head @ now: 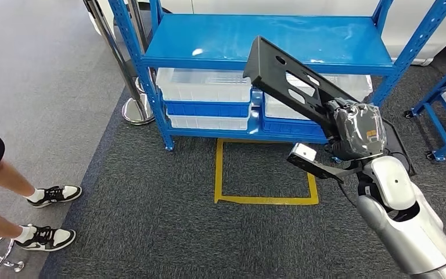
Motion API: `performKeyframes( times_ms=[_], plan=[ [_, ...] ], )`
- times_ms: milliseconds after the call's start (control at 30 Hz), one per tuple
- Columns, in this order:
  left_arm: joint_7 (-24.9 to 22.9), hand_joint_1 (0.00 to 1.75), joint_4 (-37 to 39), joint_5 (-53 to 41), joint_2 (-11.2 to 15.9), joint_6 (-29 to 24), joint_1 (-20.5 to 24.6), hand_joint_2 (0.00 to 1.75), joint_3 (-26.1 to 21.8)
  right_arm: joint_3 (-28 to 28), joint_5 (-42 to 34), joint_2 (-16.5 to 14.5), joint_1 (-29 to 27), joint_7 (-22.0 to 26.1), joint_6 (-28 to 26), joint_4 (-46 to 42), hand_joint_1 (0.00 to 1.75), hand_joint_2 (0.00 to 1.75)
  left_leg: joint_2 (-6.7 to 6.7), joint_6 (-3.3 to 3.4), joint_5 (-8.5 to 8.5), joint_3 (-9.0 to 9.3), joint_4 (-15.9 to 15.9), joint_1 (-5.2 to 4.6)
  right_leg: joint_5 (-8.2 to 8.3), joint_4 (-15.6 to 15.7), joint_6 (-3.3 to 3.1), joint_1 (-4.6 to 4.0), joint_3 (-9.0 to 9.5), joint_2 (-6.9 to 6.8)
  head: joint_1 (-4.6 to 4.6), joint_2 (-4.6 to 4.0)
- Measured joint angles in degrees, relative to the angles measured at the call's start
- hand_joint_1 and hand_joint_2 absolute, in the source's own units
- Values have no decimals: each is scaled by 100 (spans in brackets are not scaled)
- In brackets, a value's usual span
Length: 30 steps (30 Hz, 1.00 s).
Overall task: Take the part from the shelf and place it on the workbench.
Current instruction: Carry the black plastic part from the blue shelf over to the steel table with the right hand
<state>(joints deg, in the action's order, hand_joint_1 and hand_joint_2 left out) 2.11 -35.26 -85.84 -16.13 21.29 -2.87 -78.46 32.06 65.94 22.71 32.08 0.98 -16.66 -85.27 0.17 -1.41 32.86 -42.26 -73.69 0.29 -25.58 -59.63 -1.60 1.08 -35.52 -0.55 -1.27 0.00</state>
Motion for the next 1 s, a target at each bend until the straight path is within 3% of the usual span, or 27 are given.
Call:
performKeyframes(
  times_ms=[33,67,133,200,233,267,333,367,400,467,500,533,567,633,667,733,767,833,900,1000],
  plan=[
    [1,0,-15,-9,-4,13,2,175,-7,3,0,0,0,0,4,1,175,175,0,2,-35,64,-140,0,68,-7,2,-10,-92,0,-1,0],
    [1,0,-30,-14,-7,22,5,175,-14,7,0,-1,0,-1,7,0,175,175,-2,23,-164,228,-72,-4,132,-14,5,-22,-178,0,-1,0],
    [1,0,-68,-20,-10,33,12,175,-25,8,-4,-1,3,-1,9,-3,175,175,-9,130,-354,840,614,-32,255,-23,16,-48,-318,1,-1,0],
    [2,0,-113,-21,-15,37,19,175,-30,5,-10,-1,12,-5,9,-6,175,175,-10,231,-293,1406,1422,-72,373,-8,53,-51,-374,-8,2,0],
    [3,0,-132,-23,-19,38,21,175,-34,5,-12,-1,19,-9,10,-7,175,175,-12,267,-253,1532,1641,-94,435,18,85,-35,-373,-16,-1,0],
    [4,0,-143,-27,-25,39,21,175,-39,5,-15,-2,26,-11,12,-8,175,175,-11,284,-288,1547,1735,-107,507,64,121,-22,-367,-21,-8,0],
    [7,0,-161,-36,-42,45,24,175,-57,5,-24,1,37,-11,21,-3,175,175,8,352,-475,1502,1850,-90,517,106,183,-13,-395,-7,-18,0],
    [8,0,-171,-38,-50,48,26,175,-63,3,-31,4,47,-10,28,0,175,175,24,390,-576,1458,1915,-75,365,25,204,-19,-440,8,-17,0],
    [10,0,-177,-39,-58,50,28,175,-68,1,-36,8,58,-10,34,3,175,175,39,417,-676,1396,1958,-58,102,-177,223,-22,-507,24,-11,0],
    [13,0,-187,-39,-68,53,26,175,-71,-4,-45,10,75,-11,45,5,175,175,50,437,-822,1209,1952,-60,-489,-875,266,-10,-654,40,-6,0],
    [14,0,-189,-39,-75,57,25,175,-72,-5,-46,10,76,-11,48,8,175,175,54,425,-886,1106,1930,-56,-634,-1236,294,4,-697,41,-5,0],
    [15,0,-189,-39,-84,61,24,175,-73,-6,-47,10,75,-11,51,11,175,175,58,408,-943,999,1895,-46,-638,-1483,323,22,-685,41,-6,0],
    [15,0,-189,-39,-91,65,24,175,-74,-6,-48,10,75,-10,53,13,175,175,61,384,-990,890,1846,-28,-525,-1551,355,44,-593,41,-5,0],
    [28,0,-191,-37,-102,68,28,175,-75,-6,-48,10,79,-10,55,14,175,175,63,320,-1040,671,1701,17,-270,-1103,440,108,-144,30,-4,0],
    [50,0,-200,-32,-105,68,29,175,-75,-6,-47,10,86,-10,55,13,175,175,63,282,-1047,570,1606,27,-300,-705,469,114,147,16,-3,0],
    [111,0,-218,-21,-116,70,29,175,-83,-9,-54,10,92,-11,57,13,175,175,64,210,-1062,441,1455,13,-510,-149,418,117,497,-9,-9,0],
    [134,0,-226,-18,-122,75,26,175,-95,-11,-63,10,91,-13,60,14,175,175,69,181,-1081,414,1423,7,-582,-66,355,98,534,-6,-12,0],
    [150,0,-227,-25,-127,94,19,175,-133,-13,-95,10,86,-14,71,22,175,175,82,129,-1088,384,1386,19,-546,-83,237,102,476,28,-14,0],
    [155,0,-229,-37,-127,115,17,175,-167,-14,-121,10,88,-20,81,28,175,175,70,77,-832,267,1097,36,-475,-84,129,94,422,77,-13,0],
    [168,0,-231,-57,-129,125,27,175,-202,-15,-129,9,80,-32,95,32,175,175,42,54,-229,-108,29,38,-389,-84,48,55,326,188,-15,0]
  ],
)
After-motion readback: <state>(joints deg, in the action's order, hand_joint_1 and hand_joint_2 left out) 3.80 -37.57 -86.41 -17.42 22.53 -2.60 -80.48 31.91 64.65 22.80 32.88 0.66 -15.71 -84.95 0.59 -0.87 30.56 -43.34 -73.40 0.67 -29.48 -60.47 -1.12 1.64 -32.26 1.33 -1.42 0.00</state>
